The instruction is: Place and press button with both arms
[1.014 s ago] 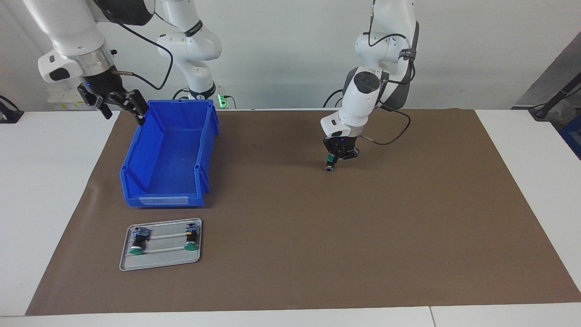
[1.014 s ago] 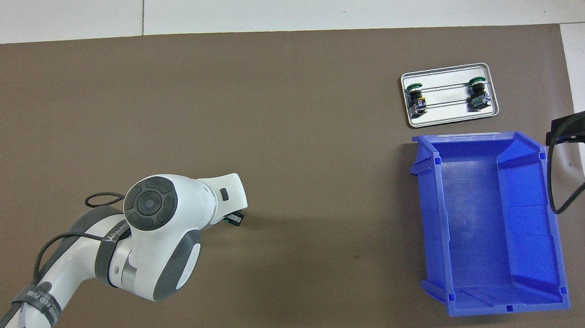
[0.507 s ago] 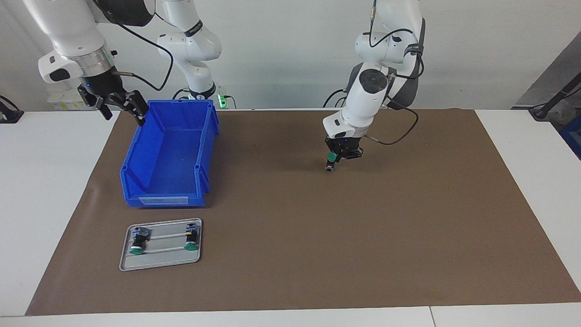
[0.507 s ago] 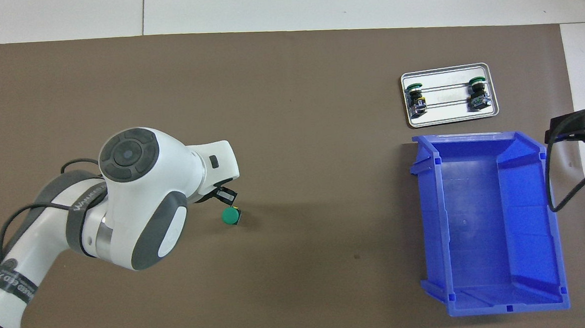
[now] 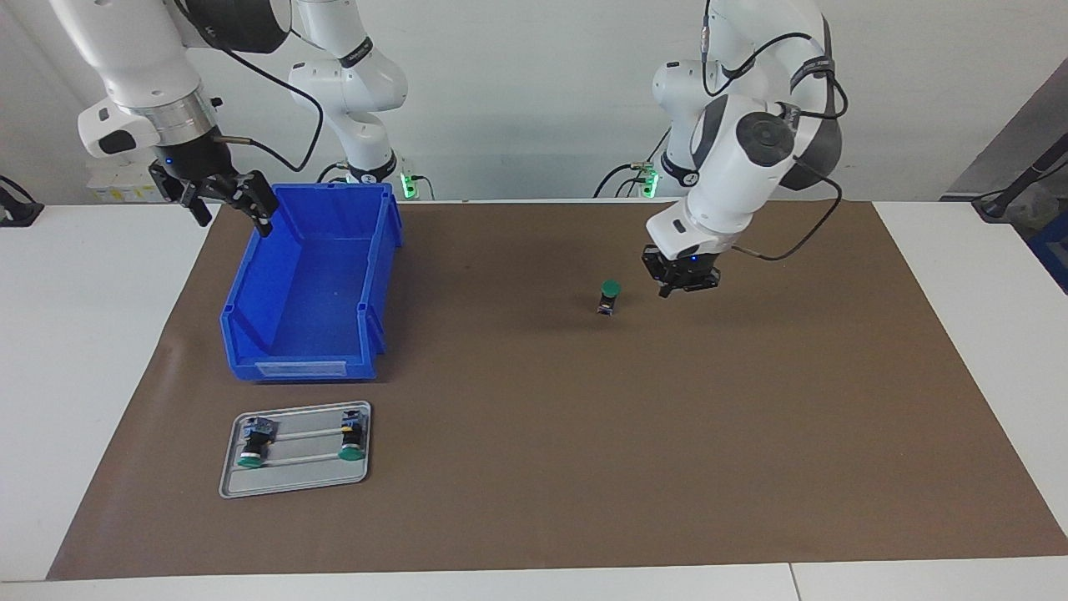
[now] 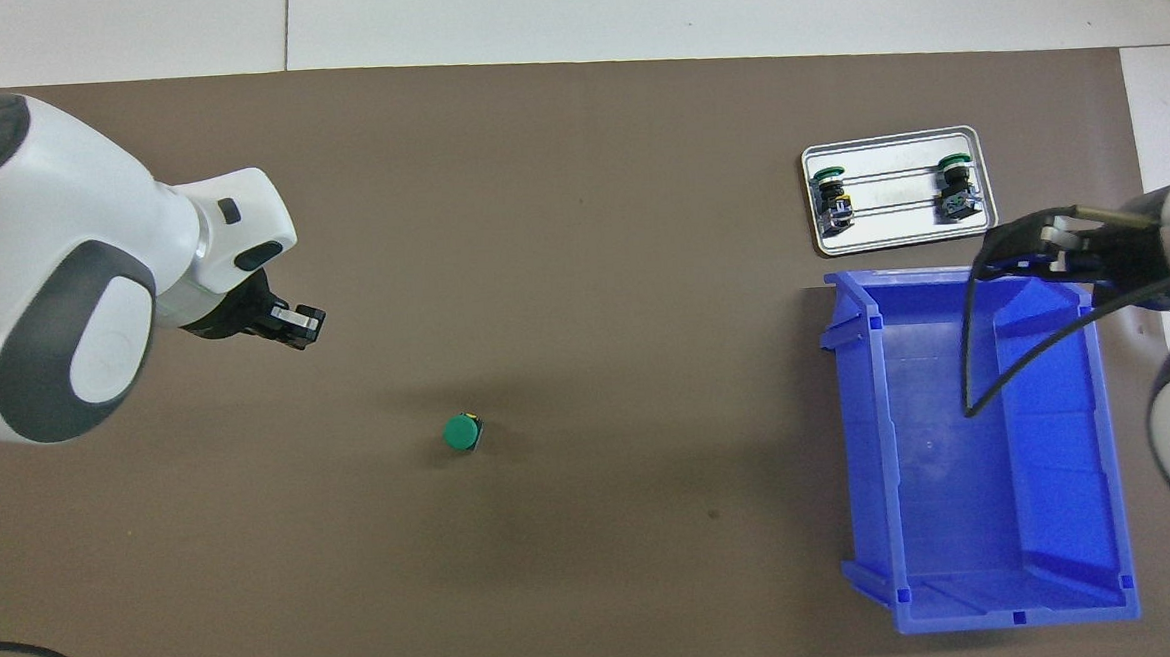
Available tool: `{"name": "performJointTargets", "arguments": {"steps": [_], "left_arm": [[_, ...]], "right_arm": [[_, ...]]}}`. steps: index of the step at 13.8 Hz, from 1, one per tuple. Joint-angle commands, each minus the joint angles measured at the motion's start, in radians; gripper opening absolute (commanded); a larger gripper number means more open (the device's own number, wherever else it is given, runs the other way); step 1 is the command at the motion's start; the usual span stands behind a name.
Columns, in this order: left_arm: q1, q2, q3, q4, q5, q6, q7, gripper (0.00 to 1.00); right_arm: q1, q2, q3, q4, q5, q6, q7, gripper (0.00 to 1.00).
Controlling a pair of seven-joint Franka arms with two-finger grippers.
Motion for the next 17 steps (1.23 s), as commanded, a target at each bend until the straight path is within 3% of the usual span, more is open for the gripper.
{"name": "performJointTargets", "arguments": {"steps": [1, 5, 7, 9, 12, 15, 17], "left_arm": [[0.047, 0.023, -0.008, 0.079, 0.089, -0.058, -0.019, 0.0], [0.048, 0.055, 0.007, 0.178, 0.111, -0.105, -0.019, 0.27], [0.048, 0.098, 0.019, 0.266, 0.111, -0.17, -0.019, 0.39], [0.047, 0.144, 0.035, 0.367, 0.12, -0.239, -0.019, 0.47], [0.036, 0.178, 0.035, 0.443, 0.209, -0.288, -0.019, 0.64], [0.039, 0.163, 0.032, 0.432, 0.237, -0.27, -0.021, 0.97], [0.042, 0.131, 0.033, 0.383, 0.235, -0.253, -0.022, 1.0]], "right_arm": [[0.146, 0.019, 0.001, -0.059, 0.002, 0.075, 0.189, 1.0], [0.407, 0.189, 0.003, 0.023, -0.012, 0.16, 0.63, 1.0], [0.501, 0.304, 0.004, 0.083, -0.014, 0.249, 0.854, 1.0], [0.564, 0.37, 0.004, 0.086, -0.014, 0.334, 0.994, 1.0], [0.61, 0.449, 0.004, 0.126, 0.003, 0.392, 1.071, 1.0], [0.703, 0.568, 0.006, 0.139, -0.029, 0.496, 1.115, 1.0], [0.713, 0.568, 0.006, 0.122, -0.069, 0.475, 1.11, 1.0]]}}
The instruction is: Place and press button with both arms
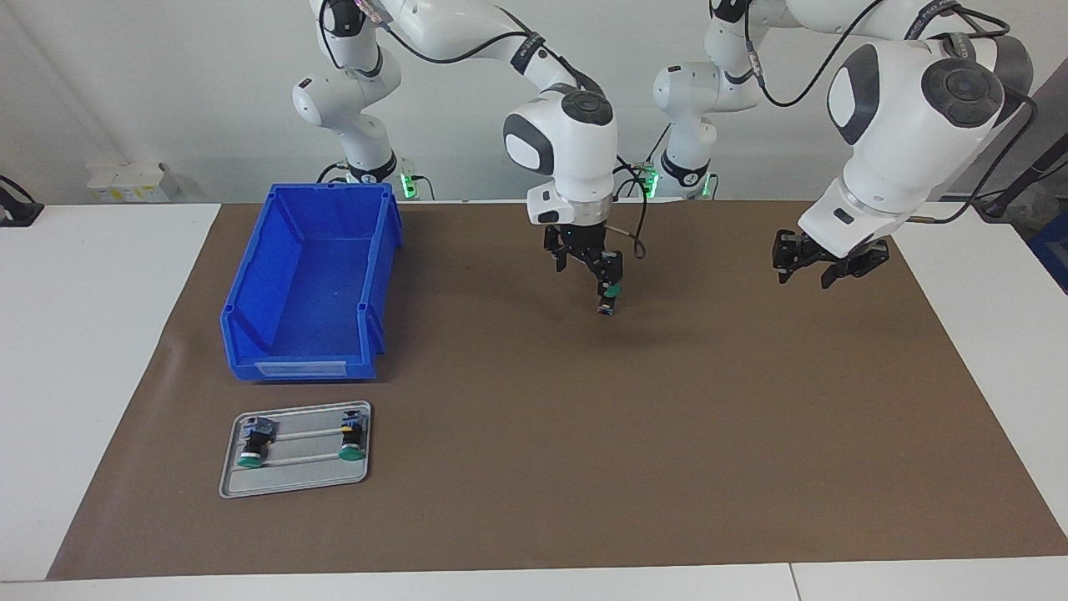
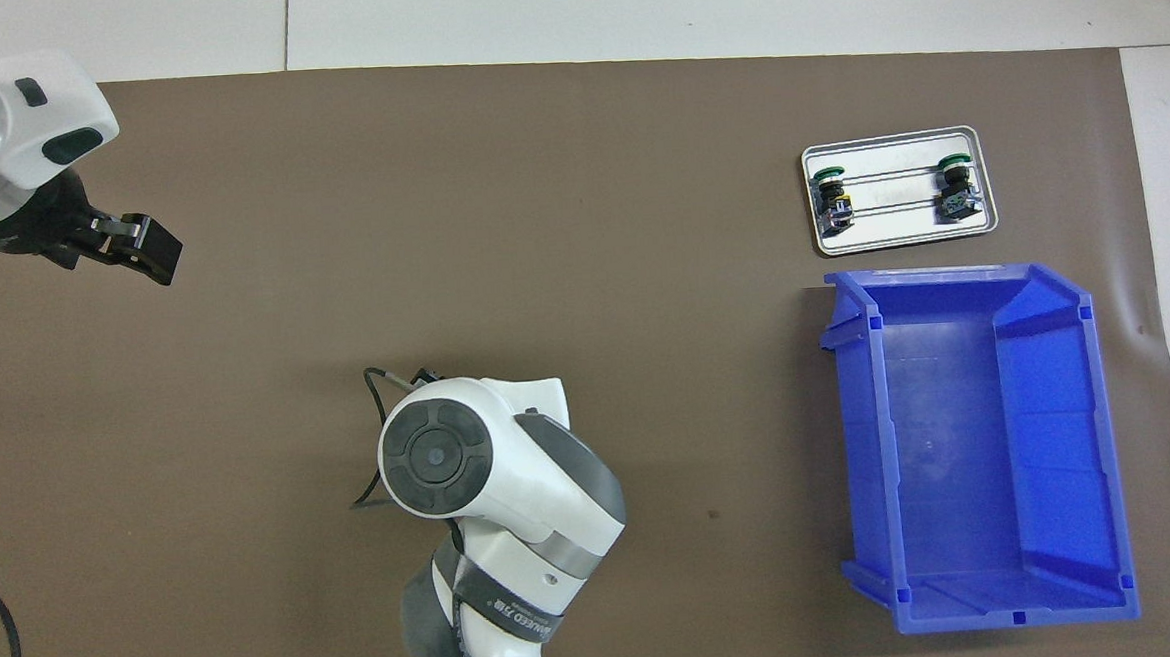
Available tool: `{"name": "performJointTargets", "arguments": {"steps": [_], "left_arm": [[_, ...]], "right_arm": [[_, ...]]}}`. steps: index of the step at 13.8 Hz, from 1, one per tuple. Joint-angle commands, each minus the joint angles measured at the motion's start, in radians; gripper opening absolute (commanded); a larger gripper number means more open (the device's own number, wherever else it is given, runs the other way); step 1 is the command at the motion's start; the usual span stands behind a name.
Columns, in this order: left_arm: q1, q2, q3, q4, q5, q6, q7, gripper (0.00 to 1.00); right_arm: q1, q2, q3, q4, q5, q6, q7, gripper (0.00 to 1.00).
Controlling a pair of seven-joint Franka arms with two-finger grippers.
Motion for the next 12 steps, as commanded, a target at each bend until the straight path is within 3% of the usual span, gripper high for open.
{"name": "performJointTargets", "arguments": {"steps": [1, 5, 8, 9, 10, 11, 12], "left_arm": [[-0.004, -0.039, 0.004, -0.055, 0.021, -0.004, -0.016, 1.0], [0.009, -0.121, 0.004, -0.214, 0.007, 0.127, -0.043, 1.0], [0.011, -0.141, 0.006, -0.238, -0.031, 0.154, -0.043, 1.0], [0.014, -0.141, 0.007, -0.227, -0.063, 0.157, -0.037, 1.0], [0.041, -0.139, 0.007, -0.223, -0.109, 0.163, -0.033, 1.0], [0.058, -0.141, 0.007, -0.223, -0.15, 0.174, -0.03, 1.0], [0.066, -0.141, 0.007, -0.223, -0.155, 0.174, -0.028, 1.0]], "right_arm": [[0.018, 0.025, -0.004, 0.011, -0.04, 0.002, 0.019, 1.0], [0.023, 0.031, -0.004, -0.032, -0.04, 0.072, -0.003, 0.97], [0.024, 0.034, -0.004, -0.031, -0.043, 0.071, -0.027, 0.76], [0.024, 0.032, -0.004, -0.031, -0.043, 0.069, -0.034, 0.65], [0.026, 0.034, -0.004, -0.034, -0.043, 0.069, -0.034, 0.36], [0.026, 0.034, -0.004, -0.032, -0.043, 0.068, -0.034, 0.0], [0.026, 0.032, -0.004, -0.031, -0.041, 0.063, -0.035, 0.0]]}}
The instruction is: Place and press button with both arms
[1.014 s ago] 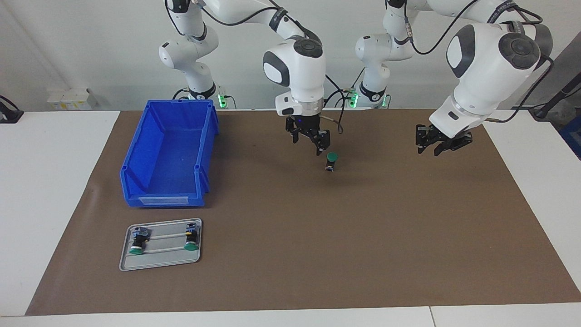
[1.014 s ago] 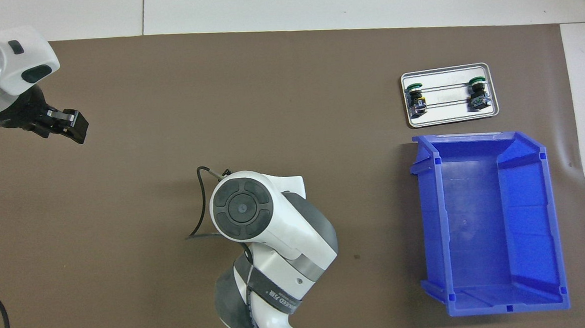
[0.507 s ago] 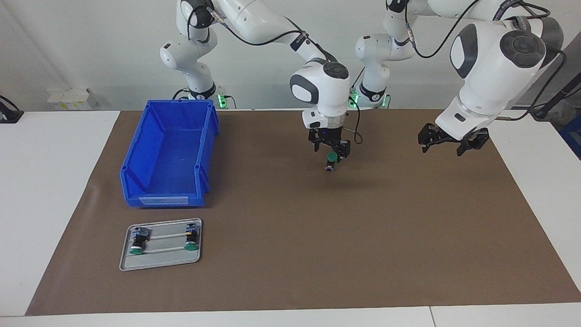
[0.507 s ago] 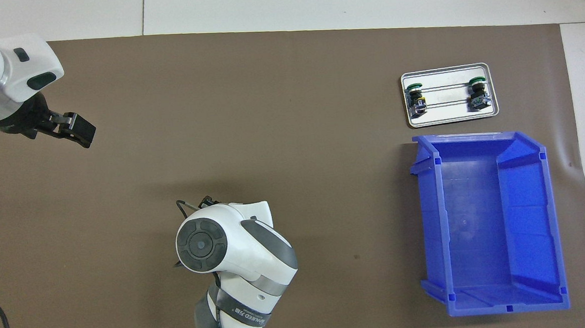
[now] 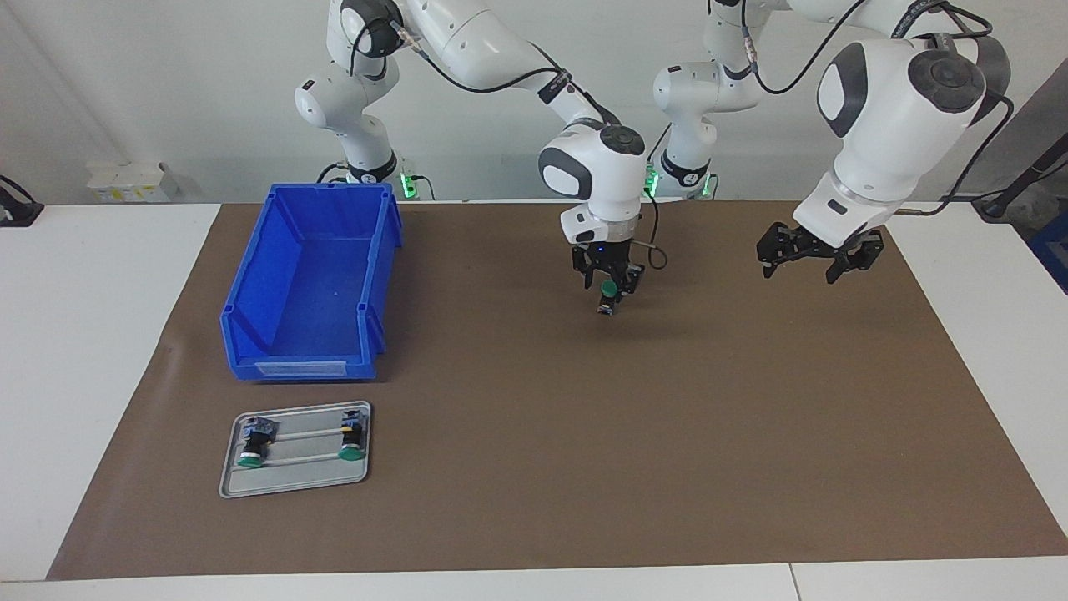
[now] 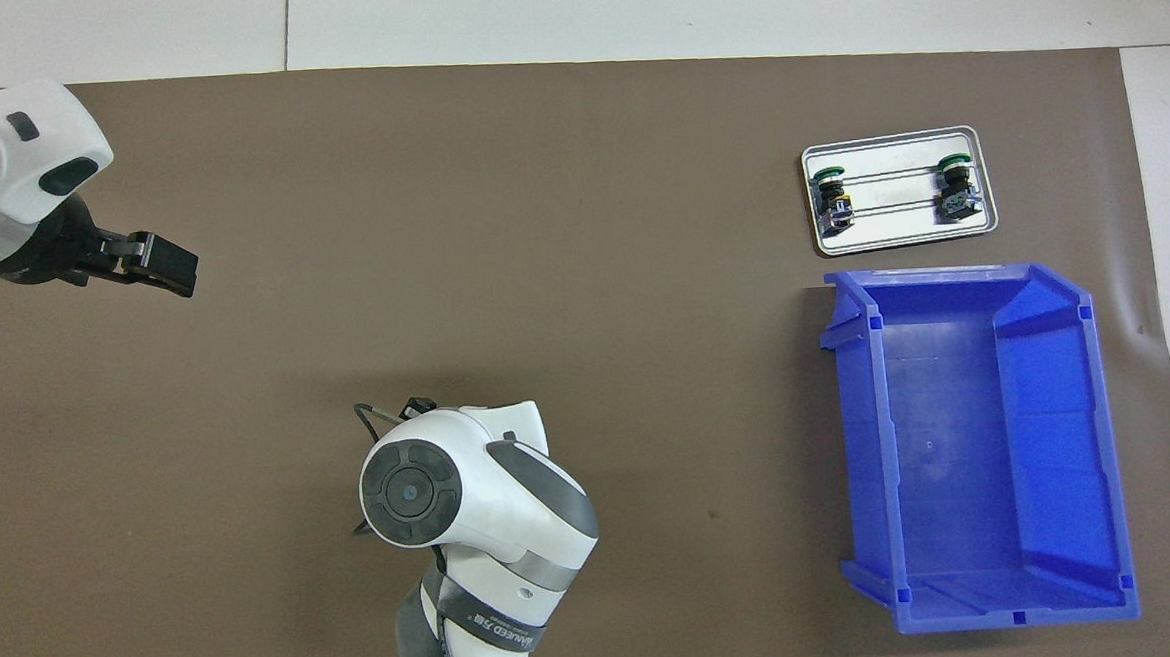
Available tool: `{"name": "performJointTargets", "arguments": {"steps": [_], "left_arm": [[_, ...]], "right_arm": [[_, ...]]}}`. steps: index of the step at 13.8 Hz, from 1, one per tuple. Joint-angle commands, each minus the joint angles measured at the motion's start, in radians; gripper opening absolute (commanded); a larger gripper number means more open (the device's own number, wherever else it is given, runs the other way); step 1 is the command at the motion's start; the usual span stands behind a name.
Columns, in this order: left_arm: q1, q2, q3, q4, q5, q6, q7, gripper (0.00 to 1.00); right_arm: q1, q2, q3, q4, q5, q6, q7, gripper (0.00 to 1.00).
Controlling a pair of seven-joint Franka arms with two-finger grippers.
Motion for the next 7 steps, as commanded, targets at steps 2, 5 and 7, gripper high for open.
{"name": "performJointTargets", "arguments": {"steps": [2, 5, 7], "left_arm": [[0.038, -0.032, -0.001, -0.039, -0.036, 0.035, 0.007, 1.0], [0.038, -0.03, -0.004, -0.035, -0.03, 0.036, 0.006, 1.0], [0.026, -0.026, -0.004, -0.016, -0.001, 0.018, 0.004, 1.0]], "right_arm": [[-0.014, -0.006, 0.0, -0.003, -0.013, 0.0, -0.059, 0.0], [-0.06, -0.078, 0.0, -0.001, 0.0, -0.078, -0.142, 0.0], [-0.104, -0.154, 0.0, -0.003, 0.007, -0.172, -0.239, 0.0]]}}
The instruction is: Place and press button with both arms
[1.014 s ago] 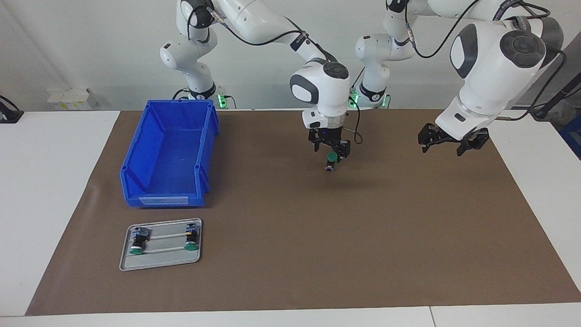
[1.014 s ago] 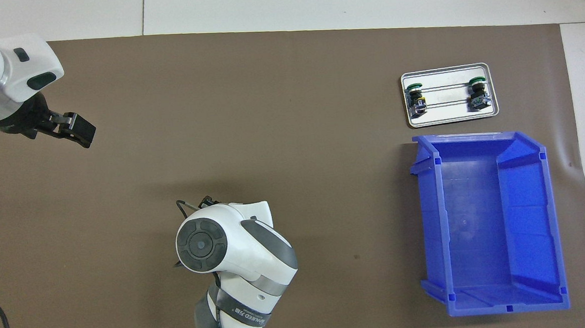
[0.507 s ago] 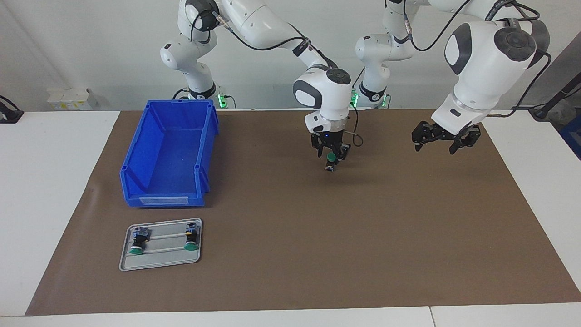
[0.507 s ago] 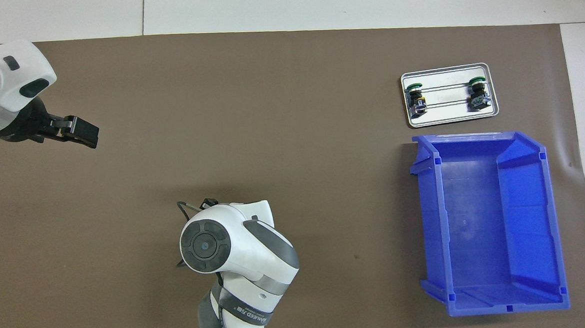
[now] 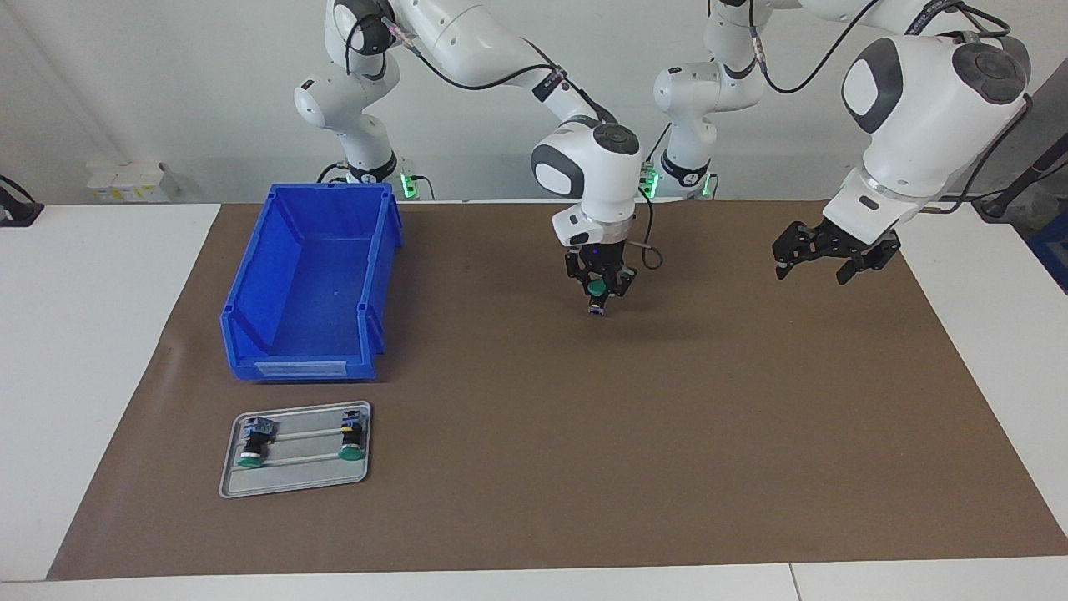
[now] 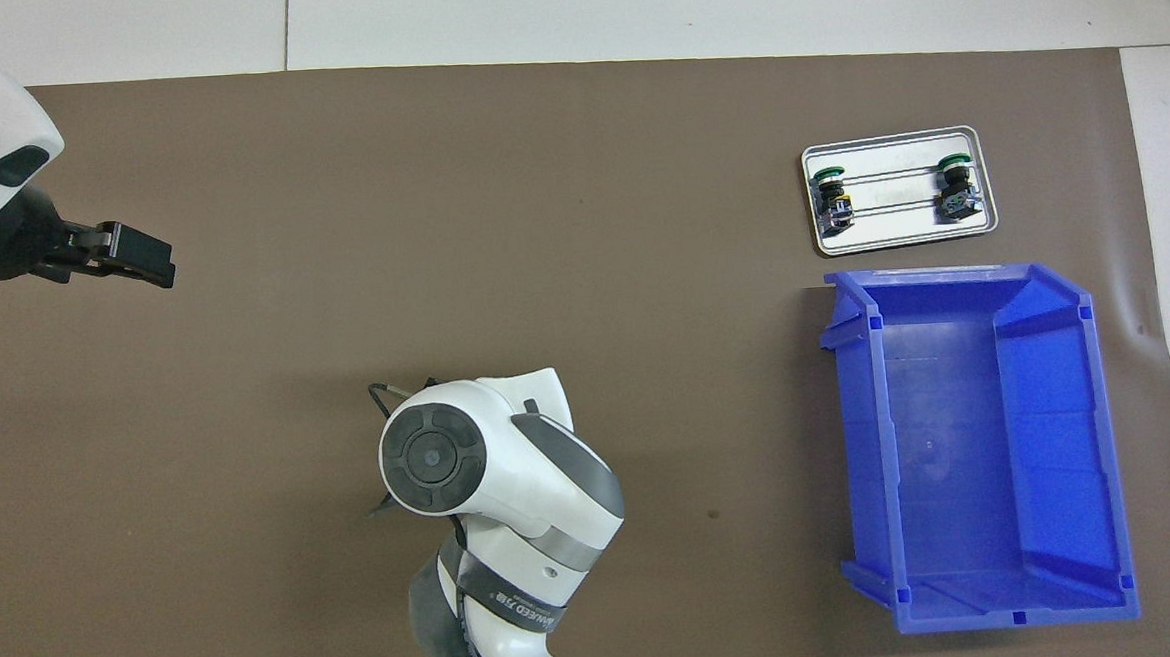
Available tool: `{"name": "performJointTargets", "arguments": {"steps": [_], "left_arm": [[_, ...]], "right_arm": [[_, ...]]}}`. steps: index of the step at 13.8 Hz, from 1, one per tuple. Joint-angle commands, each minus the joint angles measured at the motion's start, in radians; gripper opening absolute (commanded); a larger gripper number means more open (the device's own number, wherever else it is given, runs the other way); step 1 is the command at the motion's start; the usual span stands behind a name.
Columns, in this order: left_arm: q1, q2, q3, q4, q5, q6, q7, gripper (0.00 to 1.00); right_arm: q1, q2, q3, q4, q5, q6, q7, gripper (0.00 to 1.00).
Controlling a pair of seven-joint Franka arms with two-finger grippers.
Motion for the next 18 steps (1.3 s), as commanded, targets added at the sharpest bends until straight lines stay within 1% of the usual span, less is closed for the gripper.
{"name": "performJointTargets", "arguments": {"steps": [1, 2, 4, 5, 6, 8, 10, 11, 12, 13, 14, 15, 16, 18], "left_arm": [[-0.013, -0.024, -0.008, -0.009, 0.06, -0.001, 0.004, 1.0], [-0.015, -0.027, -0.013, -0.009, 0.08, -0.005, 0.002, 1.0], [-0.013, -0.048, -0.014, -0.028, 0.079, -0.007, 0.004, 1.0], [-0.012, -0.051, -0.013, -0.036, 0.079, -0.007, 0.002, 1.0], [-0.012, -0.059, -0.013, -0.039, 0.079, -0.007, 0.002, 1.0], [-0.012, -0.083, -0.013, -0.084, 0.079, -0.002, 0.004, 1.0], [-0.015, -0.105, -0.014, -0.128, 0.079, 0.018, -0.002, 1.0], [-0.019, -0.109, -0.014, -0.136, 0.079, 0.025, -0.009, 1.0], [-0.045, -0.11, -0.014, -0.137, 0.079, 0.033, -0.018, 1.0], [-0.056, -0.11, -0.013, -0.136, 0.079, 0.035, -0.044, 1.0], [-0.056, -0.11, -0.014, -0.136, 0.079, 0.035, -0.058, 1.0], [-0.056, -0.11, -0.014, -0.136, 0.079, 0.036, -0.056, 1.0], [-0.053, -0.11, -0.014, -0.138, 0.079, 0.036, -0.053, 1.0], [-0.05, -0.11, -0.014, -0.138, 0.079, 0.036, -0.05, 1.0]], "right_arm": [[-0.074, -0.14, 0.006, -0.024, 0.008, -0.121, -0.137, 0.0], [-0.109, -0.182, 0.006, -0.029, 0.006, -0.158, -0.197, 0.0], [-0.187, -0.257, 0.005, -0.033, 0.0, -0.247, -0.35, 0.0], [-0.25, -0.307, 0.005, -0.052, 0.0, -0.259, -0.448, 0.0], [-0.319, -0.365, 0.005, -0.087, 0.0, -0.261, -0.549, 0.0], [-0.448, -0.481, 0.005, -0.182, 0.008, -0.288, -0.777, 0.0], [-0.558, -0.545, 0.005, -0.243, 0.009, -0.301, -0.956, 0.0], [-0.603, -0.55, 0.005, -0.256, 0.009, -0.305, -1.014, 0.0], [-0.652, -0.55, 0.005, -0.265, 0.012, -0.29, -1.074, 0.0], [-0.712, -0.552, 0.003, -0.309, 0.047, -0.235, -1.167, 0.0], [-0.765, -0.559, 0.002, -0.386, 0.086, -0.142, -1.27, 0.0], [-0.805, -0.565, 0.002, -0.47, 0.1, -0.048, -1.335, 0.0], [-0.825, -0.562, 0.002, -0.533, 0.104, 0.041, -1.36, 0.0], [-0.83, -0.553, 0.002, -0.592, 0.106, 0.096, -1.363, 0.0]]}}
